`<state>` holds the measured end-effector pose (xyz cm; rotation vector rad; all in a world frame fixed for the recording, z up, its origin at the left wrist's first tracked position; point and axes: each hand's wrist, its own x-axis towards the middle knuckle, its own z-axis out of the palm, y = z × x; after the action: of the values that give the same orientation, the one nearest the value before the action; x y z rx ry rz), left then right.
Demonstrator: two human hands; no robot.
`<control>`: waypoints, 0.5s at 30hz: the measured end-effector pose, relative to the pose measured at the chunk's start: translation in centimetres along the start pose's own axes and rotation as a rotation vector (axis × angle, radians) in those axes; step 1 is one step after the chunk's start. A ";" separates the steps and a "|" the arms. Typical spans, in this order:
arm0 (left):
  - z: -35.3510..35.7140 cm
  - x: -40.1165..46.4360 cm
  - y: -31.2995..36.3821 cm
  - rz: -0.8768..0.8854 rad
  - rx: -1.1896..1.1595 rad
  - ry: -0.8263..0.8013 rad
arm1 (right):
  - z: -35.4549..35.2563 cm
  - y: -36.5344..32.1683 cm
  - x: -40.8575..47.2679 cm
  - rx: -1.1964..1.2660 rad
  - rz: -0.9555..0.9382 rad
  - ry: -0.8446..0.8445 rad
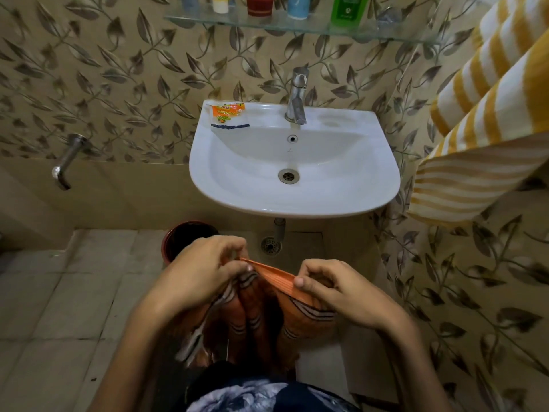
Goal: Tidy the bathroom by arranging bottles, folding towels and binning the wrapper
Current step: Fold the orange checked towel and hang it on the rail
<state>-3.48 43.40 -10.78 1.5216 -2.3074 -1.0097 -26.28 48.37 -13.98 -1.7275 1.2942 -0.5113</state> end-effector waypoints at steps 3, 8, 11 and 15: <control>0.0 0.2 -1.2 -0.104 0.092 0.019 | 0.1 0.3 -0.3 -0.054 0.033 -0.012; 1.4 0.2 -0.5 -0.085 -0.012 -0.231 | 1.0 -0.4 0.2 -0.048 -0.008 0.027; 2.6 0.3 1.0 0.091 -0.051 -0.304 | 1.7 -1.2 0.7 -0.026 -0.075 0.061; 1.9 0.6 1.1 0.083 -0.093 -0.183 | 1.7 -1.1 0.9 0.058 -0.078 0.115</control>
<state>-5.58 43.96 -11.64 1.3374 -2.3833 -1.2624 -24.05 48.28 -14.06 -1.7265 1.2833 -0.6955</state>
